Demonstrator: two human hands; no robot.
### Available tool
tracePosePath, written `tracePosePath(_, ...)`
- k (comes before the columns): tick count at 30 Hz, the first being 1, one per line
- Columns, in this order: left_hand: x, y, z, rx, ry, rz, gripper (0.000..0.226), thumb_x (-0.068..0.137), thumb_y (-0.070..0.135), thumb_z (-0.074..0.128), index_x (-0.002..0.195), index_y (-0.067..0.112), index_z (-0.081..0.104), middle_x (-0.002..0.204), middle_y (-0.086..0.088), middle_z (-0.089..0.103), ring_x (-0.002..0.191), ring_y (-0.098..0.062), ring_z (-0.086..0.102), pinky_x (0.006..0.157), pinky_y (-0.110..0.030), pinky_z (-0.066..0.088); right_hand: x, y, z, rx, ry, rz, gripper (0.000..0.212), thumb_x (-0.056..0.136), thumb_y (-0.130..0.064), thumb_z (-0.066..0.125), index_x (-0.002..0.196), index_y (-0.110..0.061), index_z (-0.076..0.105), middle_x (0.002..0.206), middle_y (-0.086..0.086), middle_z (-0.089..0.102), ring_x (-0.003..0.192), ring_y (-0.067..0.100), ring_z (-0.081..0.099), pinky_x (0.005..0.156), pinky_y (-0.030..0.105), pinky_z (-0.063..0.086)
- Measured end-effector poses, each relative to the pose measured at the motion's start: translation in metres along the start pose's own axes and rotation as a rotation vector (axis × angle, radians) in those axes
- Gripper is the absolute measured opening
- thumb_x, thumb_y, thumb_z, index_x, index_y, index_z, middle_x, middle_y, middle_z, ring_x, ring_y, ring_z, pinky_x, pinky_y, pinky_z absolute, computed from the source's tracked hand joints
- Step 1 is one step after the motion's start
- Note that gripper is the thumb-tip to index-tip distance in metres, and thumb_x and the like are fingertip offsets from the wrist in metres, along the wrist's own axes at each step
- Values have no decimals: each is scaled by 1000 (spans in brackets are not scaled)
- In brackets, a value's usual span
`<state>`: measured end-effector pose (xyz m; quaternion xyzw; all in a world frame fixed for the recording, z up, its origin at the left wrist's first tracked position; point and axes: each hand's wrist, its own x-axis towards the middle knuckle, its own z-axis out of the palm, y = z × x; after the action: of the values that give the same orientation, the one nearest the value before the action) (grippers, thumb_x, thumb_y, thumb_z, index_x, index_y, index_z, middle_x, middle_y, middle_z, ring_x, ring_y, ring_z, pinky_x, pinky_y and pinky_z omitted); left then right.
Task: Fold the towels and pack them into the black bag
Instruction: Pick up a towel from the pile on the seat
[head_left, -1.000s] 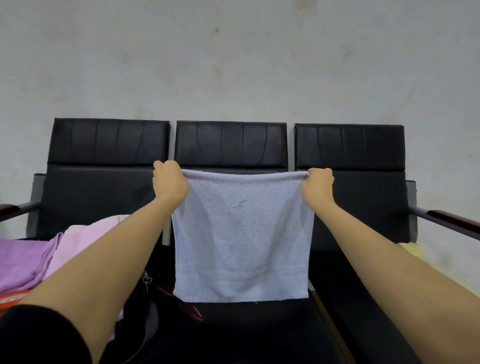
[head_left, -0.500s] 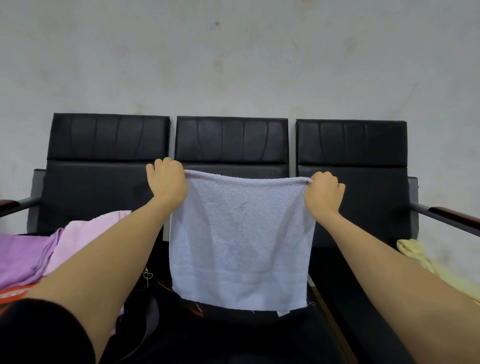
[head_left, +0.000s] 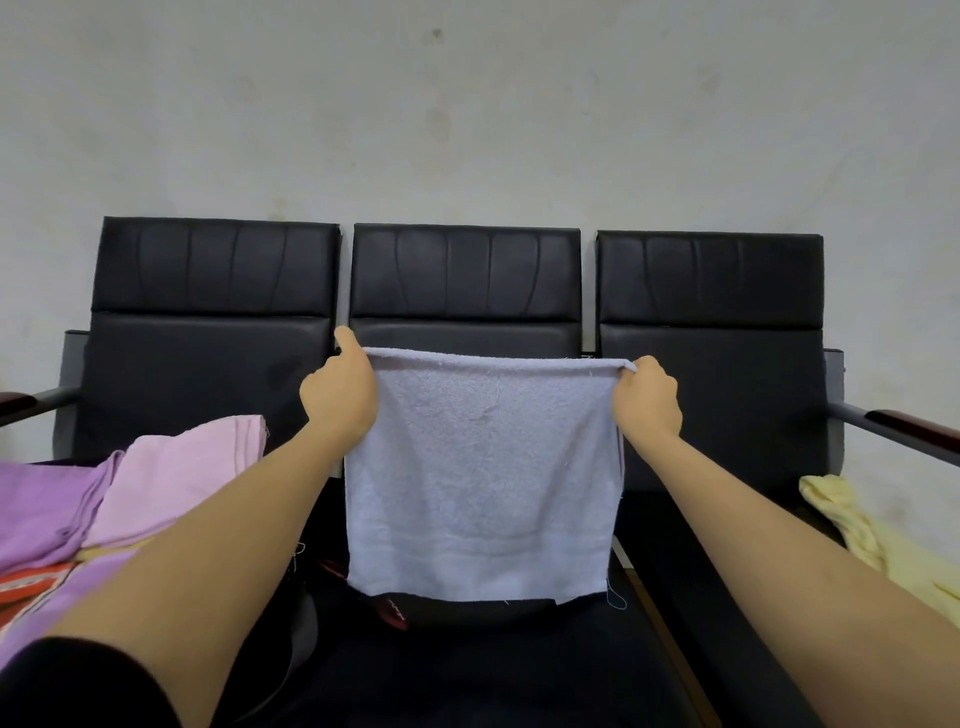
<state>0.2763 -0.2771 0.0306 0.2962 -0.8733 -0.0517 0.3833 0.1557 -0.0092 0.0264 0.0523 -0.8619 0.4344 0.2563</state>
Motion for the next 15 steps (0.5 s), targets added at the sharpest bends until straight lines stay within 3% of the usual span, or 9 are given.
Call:
tracePosePath(3, -5, -1, 5, -108, -31, -47, 47, 89, -5, 37, 135, 2, 27, 71, -9, 46, 63, -25, 46, 60, -37, 36, -3, 8, 9, 138, 44, 10, 29, 102, -20, 31, 85, -8, 52, 82, 7, 53, 67, 20, 48, 57, 31, 38)
tracePosePath(6, -6, -1, 10, -262, -55, -71, 44, 93, 1, 31, 135, 13, 30, 79, -9, 50, 70, -28, 50, 63, -39, 39, -7, 11, 15, 276, 53, 16, 28, 102, -20, 30, 89, -18, 55, 76, 0, 55, 74, 22, 59, 65, 37, 48)
tracePosePath(10, -1, 1, 25, -673, -112, -194, 31, 98, 9, 26, 123, 20, 40, 76, -11, 63, 65, -30, 64, 67, -44, 57, -6, 12, 25, 442, 18, 66, 27, 102, -20, 29, 98, -24, 56, 70, 4, 64, 58, 19, 62, 63, 38, 54)
tracePosePath(13, 3, 5, 39, -842, -181, -282, 29, 102, 16, 21, 123, 21, 41, 80, -14, 68, 59, -24, 62, 53, -32, 48, 2, 16, 39, 536, -8, 145, 29, 101, -18, 31, 103, -20, 60, 79, 9, 67, 65, 20, 65, 55, 29, 52)
tracePosePath(15, 10, 8, 50, -915, -226, -345, 30, 103, 21, 21, 124, 23, 41, 92, -15, 67, 66, -23, 62, 52, -25, 41, 9, 18, 51, 586, -22, 177, 30, 100, -16, 33, 105, -18, 62, 90, 7, 66, 78, 19, 65, 59, 25, 49)
